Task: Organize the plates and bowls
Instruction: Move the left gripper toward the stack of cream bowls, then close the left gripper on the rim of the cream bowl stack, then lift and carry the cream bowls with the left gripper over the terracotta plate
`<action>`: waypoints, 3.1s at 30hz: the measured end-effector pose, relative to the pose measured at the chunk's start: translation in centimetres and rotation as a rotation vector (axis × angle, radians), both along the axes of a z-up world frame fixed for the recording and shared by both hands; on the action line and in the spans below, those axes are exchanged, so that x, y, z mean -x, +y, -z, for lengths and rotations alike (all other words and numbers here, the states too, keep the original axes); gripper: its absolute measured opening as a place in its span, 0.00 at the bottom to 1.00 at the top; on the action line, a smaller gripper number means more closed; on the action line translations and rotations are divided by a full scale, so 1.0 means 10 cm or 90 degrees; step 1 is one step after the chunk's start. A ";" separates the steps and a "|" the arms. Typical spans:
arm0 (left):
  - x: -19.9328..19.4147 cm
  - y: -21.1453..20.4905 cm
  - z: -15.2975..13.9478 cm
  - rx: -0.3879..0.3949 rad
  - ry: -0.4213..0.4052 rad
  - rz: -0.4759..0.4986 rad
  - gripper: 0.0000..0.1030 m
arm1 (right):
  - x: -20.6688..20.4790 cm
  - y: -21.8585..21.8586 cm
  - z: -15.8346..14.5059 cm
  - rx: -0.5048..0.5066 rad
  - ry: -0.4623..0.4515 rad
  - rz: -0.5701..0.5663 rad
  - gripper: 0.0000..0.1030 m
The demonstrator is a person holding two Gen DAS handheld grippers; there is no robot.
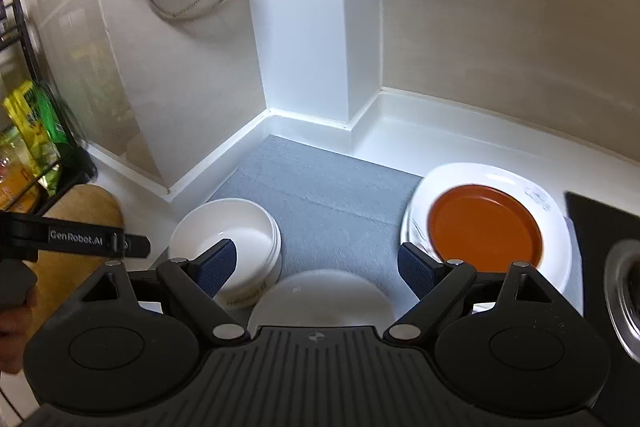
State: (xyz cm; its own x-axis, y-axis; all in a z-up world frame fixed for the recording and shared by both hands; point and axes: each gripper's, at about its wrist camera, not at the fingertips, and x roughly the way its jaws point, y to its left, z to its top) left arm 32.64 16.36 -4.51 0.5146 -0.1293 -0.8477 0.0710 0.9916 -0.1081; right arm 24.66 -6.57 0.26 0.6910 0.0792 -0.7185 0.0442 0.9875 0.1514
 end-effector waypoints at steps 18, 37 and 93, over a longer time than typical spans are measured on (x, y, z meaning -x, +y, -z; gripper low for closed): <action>-0.57 -0.13 0.56 -0.016 0.139 -0.035 1.00 | -1.14 0.31 0.64 -0.002 0.158 -0.055 0.87; -0.60 -0.25 0.56 -0.002 0.143 0.035 0.15 | -1.36 0.32 1.00 -0.080 0.245 -0.101 0.12; 0.33 -2.54 -0.50 -0.008 -0.059 0.440 0.15 | 0.61 -1.50 -0.03 -0.050 0.041 0.263 0.13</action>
State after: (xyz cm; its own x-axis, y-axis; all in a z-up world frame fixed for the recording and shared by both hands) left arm 29.30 -9.06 0.52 0.3877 -0.4432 -0.8082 0.6945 0.7170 -0.0601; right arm 18.58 -21.61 0.55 0.6305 -0.1386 -0.7637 0.4452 0.8706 0.2096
